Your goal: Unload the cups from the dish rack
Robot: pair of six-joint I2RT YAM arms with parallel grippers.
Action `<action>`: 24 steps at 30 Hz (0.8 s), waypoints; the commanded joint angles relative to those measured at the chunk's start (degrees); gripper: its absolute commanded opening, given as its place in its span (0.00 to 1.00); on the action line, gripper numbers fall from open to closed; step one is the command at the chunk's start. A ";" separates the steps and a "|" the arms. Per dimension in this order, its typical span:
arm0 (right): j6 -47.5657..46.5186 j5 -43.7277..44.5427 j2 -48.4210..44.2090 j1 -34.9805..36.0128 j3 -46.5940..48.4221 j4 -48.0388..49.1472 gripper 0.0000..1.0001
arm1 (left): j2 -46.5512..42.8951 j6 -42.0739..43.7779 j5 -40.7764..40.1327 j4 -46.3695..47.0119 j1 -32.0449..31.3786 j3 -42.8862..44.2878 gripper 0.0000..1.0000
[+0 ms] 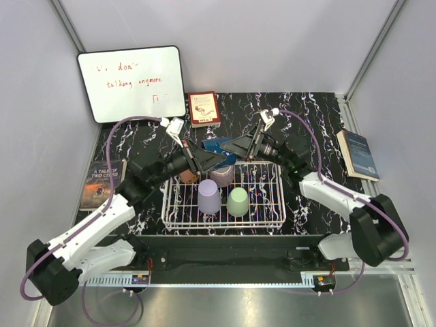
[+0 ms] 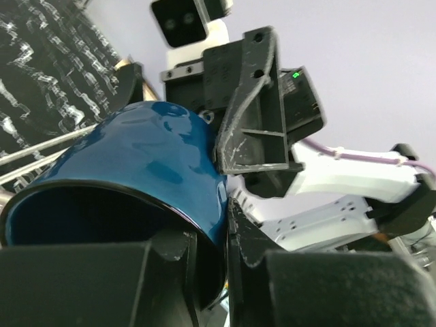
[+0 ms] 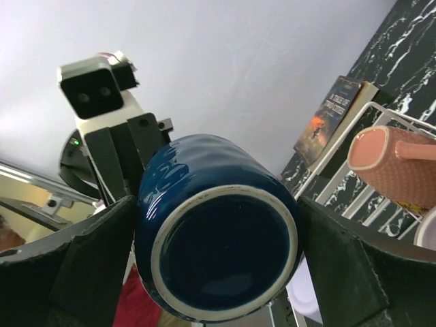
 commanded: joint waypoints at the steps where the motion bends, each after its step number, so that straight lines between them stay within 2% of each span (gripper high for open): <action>1: -10.59 2.11 -6.55 -0.14 2.17 -11.00 1.00 | -3.12 11.02 -13.21 -10.83 1.51 6.49 0.00; 6: -14.98 6.23 -9.80 -0.23 3.93 -18.92 1.00 | -5.23 13.38 -17.76 -14.44 1.51 8.17 0.00; 8: -18.22 8.69 -11.90 -0.14 5.42 -25.06 1.00 | -5.58 15.49 -19.53 -18.37 1.59 10.80 0.00; 10: -21.13 16.06 -13.76 -0.14 7.34 -34.63 1.00 | -5.67 17.25 -22.08 -23.29 1.59 14.22 0.00; 12: -25.61 25.08 -16.57 -0.14 8.67 -44.18 1.00 | -5.23 20.15 -27.94 -26.99 1.77 18.34 0.00; 14: -29.03 30.13 -18.68 -0.14 10.60 -48.80 1.00 | -4.36 23.13 -33.91 -32.01 2.12 20.81 0.00; 15: -29.92 33.89 -19.21 -0.14 11.22 -54.65 1.00 | -3.92 24.02 -36.39 -33.76 2.29 23.61 0.00; 18: -32.21 40.40 -19.57 -0.14 13.42 -62.49 1.00 | 0.12 26.84 -44.57 -41.67 4.31 30.46 0.00; 20: -32.83 44.45 -18.95 -0.14 14.48 -66.81 1.00 | 5.65 26.93 -47.65 -48.35 8.08 36.69 0.00; 22: -32.92 46.23 -18.08 -0.14 14.57 -68.58 1.00 | 13.18 25.79 -48.11 -55.80 12.91 41.37 0.00; 24: -33.00 48.34 -17.46 -0.14 14.74 -70.96 1.00 | 17.60 25.61 -46.87 -58.64 17.30 45.95 0.00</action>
